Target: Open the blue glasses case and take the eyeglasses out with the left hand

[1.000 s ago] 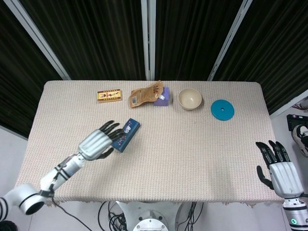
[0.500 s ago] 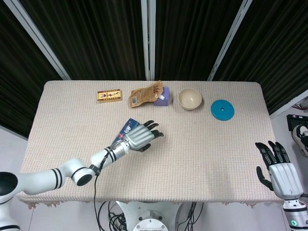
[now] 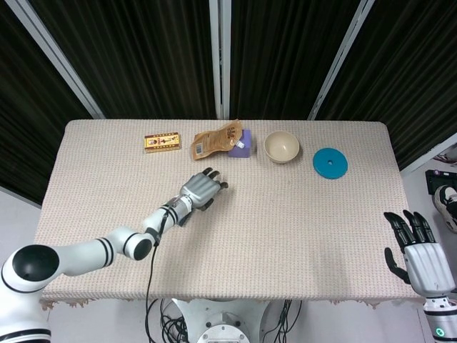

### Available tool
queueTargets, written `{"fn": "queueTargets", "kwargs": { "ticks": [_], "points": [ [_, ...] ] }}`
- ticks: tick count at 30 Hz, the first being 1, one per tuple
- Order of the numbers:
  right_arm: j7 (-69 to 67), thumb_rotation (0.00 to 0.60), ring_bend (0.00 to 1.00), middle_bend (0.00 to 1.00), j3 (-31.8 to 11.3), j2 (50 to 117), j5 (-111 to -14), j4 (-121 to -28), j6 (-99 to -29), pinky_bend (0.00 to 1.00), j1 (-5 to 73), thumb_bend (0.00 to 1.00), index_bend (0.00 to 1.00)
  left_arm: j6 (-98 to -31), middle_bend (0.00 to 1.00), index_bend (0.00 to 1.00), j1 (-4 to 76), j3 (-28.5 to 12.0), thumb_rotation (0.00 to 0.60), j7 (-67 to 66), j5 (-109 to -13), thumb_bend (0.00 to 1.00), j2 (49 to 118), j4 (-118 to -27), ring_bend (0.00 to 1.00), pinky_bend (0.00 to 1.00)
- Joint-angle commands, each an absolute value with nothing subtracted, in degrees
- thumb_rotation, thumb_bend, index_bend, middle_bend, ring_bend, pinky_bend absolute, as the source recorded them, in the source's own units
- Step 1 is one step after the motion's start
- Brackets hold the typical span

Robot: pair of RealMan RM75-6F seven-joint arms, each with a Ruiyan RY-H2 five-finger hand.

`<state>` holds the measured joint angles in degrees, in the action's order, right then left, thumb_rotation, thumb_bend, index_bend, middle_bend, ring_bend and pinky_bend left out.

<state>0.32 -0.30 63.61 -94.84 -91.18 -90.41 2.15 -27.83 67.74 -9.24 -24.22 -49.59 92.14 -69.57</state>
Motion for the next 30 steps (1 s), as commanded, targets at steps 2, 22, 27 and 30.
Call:
{"fn": "queueTargets", "kwargs": {
  "ticks": [2, 22, 27, 30],
  "points": [
    [0.39, 0.6, 0.0, 0.14, -0.39, 63.74, -95.05, -91.22, -90.22, 0.03, 2.39, 0.48, 0.0, -31.82, 0.3, 0.18, 69.19, -4.63, 0.6, -29.24, -39.94, 0.56, 89.84, -71.48, 0.0, 0.0],
    [2.03, 0.6, 0.0, 0.14, -0.37, 64.04, -96.47, -92.69, -89.72, 0.03, 3.26, 0.48, 0.0, -40.54, 0.34, 0.18, 63.26, 0.96, 0.6, -26.73, -28.64, 0.56, 76.67, -87.47, 0.02, 0.0],
    [2.4, 0.6, 0.0, 0.14, -0.38, 64.05, -96.68, -92.96, -89.6, 0.03, 3.44, 0.48, 0.0, -40.79, 0.35, 0.18, 61.42, 0.99, 0.6, -24.19, -30.53, 0.56, 73.92, -91.67, 0.03, 0.0],
    [2.44, 0.6, 0.0, 0.14, -0.36, 64.11, -96.72, -93.01, -89.51, 0.03, 3.52, 0.48, 0.0, -41.33, 0.35, 0.18, 60.33, 1.17, 0.6, -23.14, -32.38, 0.56, 72.89, -93.73, 0.03, 0.0]
  ]
}}
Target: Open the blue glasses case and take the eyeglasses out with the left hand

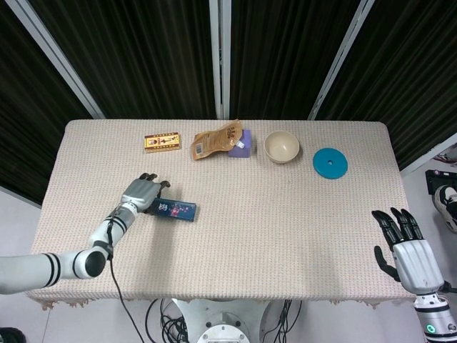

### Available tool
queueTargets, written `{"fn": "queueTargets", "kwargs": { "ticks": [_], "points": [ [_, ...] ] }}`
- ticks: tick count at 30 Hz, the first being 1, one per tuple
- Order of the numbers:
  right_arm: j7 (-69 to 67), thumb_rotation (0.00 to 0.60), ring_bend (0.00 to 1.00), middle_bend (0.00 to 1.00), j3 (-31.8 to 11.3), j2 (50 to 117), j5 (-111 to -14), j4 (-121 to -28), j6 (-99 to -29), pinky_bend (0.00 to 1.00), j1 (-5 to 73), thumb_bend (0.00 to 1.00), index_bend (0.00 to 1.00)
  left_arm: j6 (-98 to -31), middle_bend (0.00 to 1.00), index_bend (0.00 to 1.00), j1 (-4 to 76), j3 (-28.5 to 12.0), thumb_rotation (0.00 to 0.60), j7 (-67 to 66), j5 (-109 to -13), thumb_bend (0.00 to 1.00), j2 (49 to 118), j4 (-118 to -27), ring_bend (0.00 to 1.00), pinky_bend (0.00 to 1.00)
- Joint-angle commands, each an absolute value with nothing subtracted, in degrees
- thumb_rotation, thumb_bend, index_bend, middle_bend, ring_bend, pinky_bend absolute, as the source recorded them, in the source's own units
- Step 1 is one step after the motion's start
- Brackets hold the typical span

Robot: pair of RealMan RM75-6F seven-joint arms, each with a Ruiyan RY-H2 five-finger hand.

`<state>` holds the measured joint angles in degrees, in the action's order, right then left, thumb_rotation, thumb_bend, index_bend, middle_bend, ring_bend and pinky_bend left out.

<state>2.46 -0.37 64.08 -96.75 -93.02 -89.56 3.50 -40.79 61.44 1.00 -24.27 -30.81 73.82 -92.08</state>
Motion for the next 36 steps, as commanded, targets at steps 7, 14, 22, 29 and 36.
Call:
{"fn": "queueTargets", "kwargs": {
  "ticks": [7, 14, 22, 29, 36],
  "points": [
    [1.99, 0.6, 0.0, 0.14, -0.4, 64.45, -96.57, -92.55, -89.54, 0.03, 3.56, 0.48, 0.0, -50.36, 0.26, 0.18, 54.54, 0.48, 0.6, -19.74, -50.06, 0.33, 74.63, -95.53, 0.03, 0.0],
    [1.29, 0.6, 0.0, 0.14, -0.45, 64.93, -96.33, -91.88, -89.04, 0.03, 3.89, 0.48, 0.0, -56.55, 0.23, 0.18, 51.2, 1.71, 0.6, -21.89, -61.42, 0.24, 78.95, -93.9, 0.03, 0.0],
    [0.4, 0.6, 0.0, 0.14, -0.56, 64.95, -95.68, -91.14, -88.52, 0.03, 4.14, 0.48, 0.0, -54.91, 0.23, 0.2, 51.09, 0.57, 0.6, -26.23, -58.47, 0.24, 81.74, -91.87, 0.03, 0.0],
    [-0.26, 0.6, 0.0, 0.14, -0.58, 65.14, -95.32, -90.54, -88.06, 0.03, 4.39, 0.48, 0.0, -54.33, 0.23, 0.2, 50.72, -0.51, 0.6, -28.72, -55.43, 0.25, 82.98, -90.43, 0.03, 0.0],
    [-0.67, 0.6, 0.0, 0.14, -0.66, 65.27, -94.94, -90.13, -87.6, 0.03, 4.67, 0.48, 0.0, -52.46, 0.25, 0.21, 50.87, -1.45, 0.6, -29.13, -53.47, 0.3, 82.38, -90.76, 0.03, 0.0]
  ]
}}
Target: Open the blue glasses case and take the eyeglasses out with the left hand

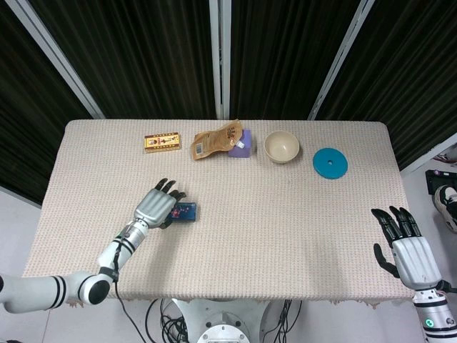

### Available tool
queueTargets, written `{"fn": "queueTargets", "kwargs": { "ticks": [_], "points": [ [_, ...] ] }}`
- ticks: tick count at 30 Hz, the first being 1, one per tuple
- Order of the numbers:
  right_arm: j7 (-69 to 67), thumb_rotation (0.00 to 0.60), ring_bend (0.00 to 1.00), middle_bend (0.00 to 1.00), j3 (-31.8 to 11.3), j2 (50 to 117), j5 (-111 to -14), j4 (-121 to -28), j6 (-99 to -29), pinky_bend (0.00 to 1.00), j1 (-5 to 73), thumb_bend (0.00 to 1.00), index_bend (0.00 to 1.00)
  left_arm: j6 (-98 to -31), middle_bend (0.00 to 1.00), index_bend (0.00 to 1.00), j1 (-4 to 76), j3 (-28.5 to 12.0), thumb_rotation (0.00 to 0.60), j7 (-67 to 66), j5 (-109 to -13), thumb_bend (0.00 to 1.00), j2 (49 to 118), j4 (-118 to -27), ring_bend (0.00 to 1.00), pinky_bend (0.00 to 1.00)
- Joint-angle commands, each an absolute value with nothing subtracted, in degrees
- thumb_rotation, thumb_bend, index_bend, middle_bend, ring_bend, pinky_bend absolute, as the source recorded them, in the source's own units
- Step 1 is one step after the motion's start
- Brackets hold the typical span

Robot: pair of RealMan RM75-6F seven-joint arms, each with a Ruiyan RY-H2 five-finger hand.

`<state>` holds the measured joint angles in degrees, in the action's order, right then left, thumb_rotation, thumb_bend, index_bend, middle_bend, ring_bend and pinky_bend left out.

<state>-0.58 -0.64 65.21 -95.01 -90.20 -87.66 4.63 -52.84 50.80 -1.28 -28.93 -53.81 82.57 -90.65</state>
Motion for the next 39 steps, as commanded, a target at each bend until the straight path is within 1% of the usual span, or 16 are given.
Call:
{"fn": "queueTargets", "kwargs": {
  "ticks": [1, 12, 15, 23, 26, 31, 35, 39],
  "points": [
    [-0.78, 0.6, 0.0, 0.14, -0.67, 65.32, -94.88, -90.05, -87.55, 0.03, 4.7, 0.48, 0.0, -52.18, 0.25, 0.21, 50.95, -1.53, 0.6, -29.34, -53.17, 0.31, 82.28, -90.8, 0.03, 0.0],
    [-1.3, 0.6, 0.0, 0.14, -0.62, 65.56, -94.41, -89.45, -87.19, 0.03, 4.84, 0.48, 0.0, -50.59, 0.26, 0.22, 51.45, -1.97, 0.6, -30.79, -50.98, 0.35, 82.26, -90.3, 0.03, 0.0],
    [-1.43, 0.6, 0.0, 0.14, -0.58, 65.65, -94.33, -89.29, -87.16, 0.03, 4.83, 0.48, 0.0, -50.46, 0.28, 0.23, 51.48, -2.06, 0.6, -30.9, -50.71, 0.37, 82.23, -90.21, 0.03, 0.0],
    [-1.76, 0.6, 0.0, 0.14, -0.56, 65.6, -94.22, -89.15, -87.34, 0.03, 4.76, 0.48, 0.0, -49.16, 0.33, 0.29, 51.37, -2.36, 0.6, -29.61, -50.44, 0.49, 81.96, -88.77, 0.08, 0.0],
    [-1.87, 0.6, 0.0, 0.14, -0.53, 65.63, -94.09, -89.12, -87.22, 0.03, 4.77, 0.48, 0.0, -48.44, 0.35, 0.31, 51.27, -2.34, 0.6, -28.74, -50.82, 0.51, 81.93, -87.73, 0.09, 0.0],
    [-1.8, 0.6, 0.0, 0.14, -0.4, 65.63, -94.12, -89.28, -87.17, 0.03, 4.75, 0.48, 0.0, -46.94, 0.36, 0.31, 51.46, -2.78, 0.6, -27.35, -50.73, 0.52, 81.95, -86.13, 0.09, 0.0],
    [-1.8, 0.6, 0.0, 0.14, -0.32, 65.56, -93.96, -89.41, -87.46, 0.03, 4.45, 0.48, 0.0, -46.9, 0.34, 0.28, 51.45, -3.41, 0.6, -26.03, -51.88, 0.52, 82.4, -84.36, 0.09, 0.0],
    [-1.85, 0.6, 0.0, 0.14, -0.21, 65.44, -93.91, -89.55, -87.99, 0.03, 4.04, 0.48, 0.0, -45.4, 0.3, 0.2, 52.2, -3.69, 0.6, -26.24, -51.02, 0.52, 82.73, -82.52, 0.09, 0.0]
  ]
}}
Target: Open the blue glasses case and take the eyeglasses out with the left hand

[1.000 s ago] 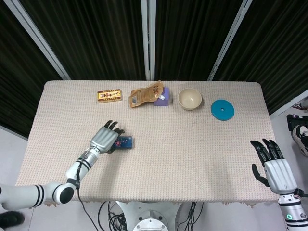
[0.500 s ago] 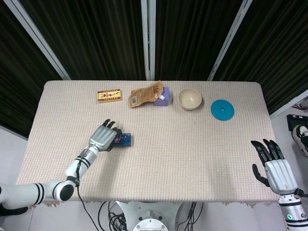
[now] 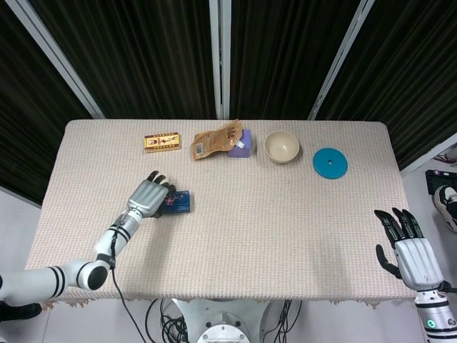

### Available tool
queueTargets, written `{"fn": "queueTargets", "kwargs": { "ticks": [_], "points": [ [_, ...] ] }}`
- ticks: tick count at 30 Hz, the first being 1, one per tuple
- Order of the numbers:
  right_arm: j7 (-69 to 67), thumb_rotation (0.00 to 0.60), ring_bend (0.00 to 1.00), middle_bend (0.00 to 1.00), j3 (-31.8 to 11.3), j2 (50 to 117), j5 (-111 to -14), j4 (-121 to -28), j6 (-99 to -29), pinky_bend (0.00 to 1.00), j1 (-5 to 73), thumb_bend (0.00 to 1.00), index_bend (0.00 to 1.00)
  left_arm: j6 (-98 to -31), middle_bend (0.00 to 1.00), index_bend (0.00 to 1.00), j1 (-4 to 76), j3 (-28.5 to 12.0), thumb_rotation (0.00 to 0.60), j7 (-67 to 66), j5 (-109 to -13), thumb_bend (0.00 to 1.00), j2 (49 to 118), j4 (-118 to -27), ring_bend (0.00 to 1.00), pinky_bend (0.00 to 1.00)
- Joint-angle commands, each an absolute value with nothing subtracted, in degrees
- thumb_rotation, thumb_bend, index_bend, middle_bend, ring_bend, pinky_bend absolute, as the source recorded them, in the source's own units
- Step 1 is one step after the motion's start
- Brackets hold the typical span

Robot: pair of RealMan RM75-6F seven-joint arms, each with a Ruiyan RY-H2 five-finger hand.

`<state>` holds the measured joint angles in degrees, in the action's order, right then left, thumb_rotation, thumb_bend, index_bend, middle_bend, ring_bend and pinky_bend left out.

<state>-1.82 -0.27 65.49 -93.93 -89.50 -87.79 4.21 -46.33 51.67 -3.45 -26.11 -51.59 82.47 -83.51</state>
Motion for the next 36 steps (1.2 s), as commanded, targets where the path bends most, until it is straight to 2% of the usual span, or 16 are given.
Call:
{"fn": "queueTargets", "kwargs": {
  "ticks": [1, 4, 10, 17, 22, 26, 36],
  "points": [
    [-1.87, 0.6, 0.0, 0.14, -0.18, 65.44, -93.89, -89.56, -88.17, 0.03, 3.9, 0.48, 0.0, -44.77, 0.28, 0.19, 52.58, -3.81, 0.6, -26.47, -50.43, 0.52, 82.86, -81.87, 0.07, 0.0],
    [-2.03, 0.6, 0.0, 0.14, -0.1, 65.46, -93.8, -89.54, -88.5, 0.03, 3.58, 0.48, 0.0, -43.62, 0.24, 0.17, 53.64, -4.33, 0.6, -27.28, -48.42, 0.51, 83.34, -80.07, 0.05, 0.0],
    [-2.18, 0.6, 0.0, 0.15, 0.01, 65.48, -93.68, -89.42, -89.15, 0.03, 2.99, 0.48, 0.0, -41.36, 0.22, 0.17, 56.31, -5.43, 0.6, -29.52, -42.27, 0.51, 83.68, -76.05, 0.05, 0.0],
    [-2.44, 0.6, 0.0, 0.15, -0.07, 65.4, -93.74, -89.25, -89.94, 0.03, 2.51, 0.48, 0.0, -43.0, 0.22, 0.17, 56.86, -7.29, 0.6, -28.32, -39.26, 0.51, 84.29, -73.72, 0.04, 0.0],
    [-2.89, 0.6, 0.0, 0.15, -0.16, 65.58, -93.75, -88.69, -89.93, 0.03, 2.51, 0.48, 0.0, -46.78, 0.26, 0.21, 53.19, -8.3, 0.6, -21.42, -46.61, 0.52, 81.9, -81.77, 0.05, 0.0],
    [-3.14, 0.6, 0.0, 0.15, -0.11, 65.77, -93.72, -88.38, -89.14, 0.03, 2.85, 0.48, 0.0, -49.91, 0.34, 0.26, 51.16, -6.49, 0.6, -21.11, -52.12, 0.55, 81.1, -86.81, 0.13, 0.0],
    [-3.81, 0.6, 0.0, 0.15, -0.17, 65.84, -93.7, -87.89, -89.14, 0.03, 2.84, 0.48, 0.0, -49.74, 0.34, 0.26, 51.62, -4.01, 0.6, -27.36, -48.87, 0.56, 82.8, -88.45, 0.13, 0.0]
  ]
}}
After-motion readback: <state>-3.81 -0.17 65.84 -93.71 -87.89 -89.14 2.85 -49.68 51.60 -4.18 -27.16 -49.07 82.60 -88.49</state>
